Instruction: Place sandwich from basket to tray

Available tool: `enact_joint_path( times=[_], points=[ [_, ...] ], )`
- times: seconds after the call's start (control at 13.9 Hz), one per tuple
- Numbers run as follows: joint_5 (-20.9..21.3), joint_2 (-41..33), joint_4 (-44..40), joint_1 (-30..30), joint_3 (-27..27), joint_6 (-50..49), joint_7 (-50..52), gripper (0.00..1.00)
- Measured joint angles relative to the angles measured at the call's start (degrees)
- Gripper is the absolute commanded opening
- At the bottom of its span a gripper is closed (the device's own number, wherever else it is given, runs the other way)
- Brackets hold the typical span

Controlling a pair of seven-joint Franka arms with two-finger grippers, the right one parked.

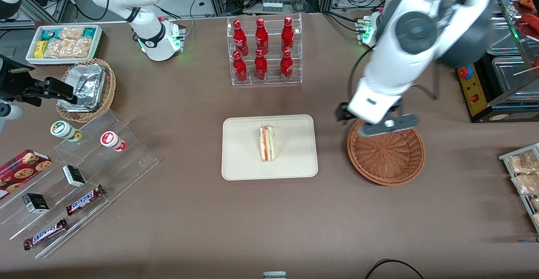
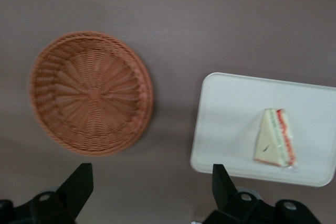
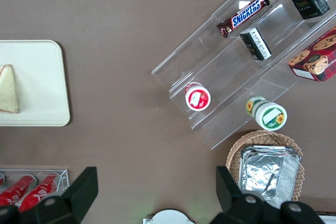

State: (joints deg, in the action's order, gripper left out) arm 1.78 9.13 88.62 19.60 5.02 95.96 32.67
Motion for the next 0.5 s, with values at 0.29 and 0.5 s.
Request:
enact_joint_path(
  times=[0.29,0.5],
  points=[
    [0.06,-5.87,2.82,-8.45,-0.18,-4.84,-13.25,1.0],
    [0.06,-8.89,5.24,-11.76,-0.2,-5.76,-18.51,1.0]
  ],
)
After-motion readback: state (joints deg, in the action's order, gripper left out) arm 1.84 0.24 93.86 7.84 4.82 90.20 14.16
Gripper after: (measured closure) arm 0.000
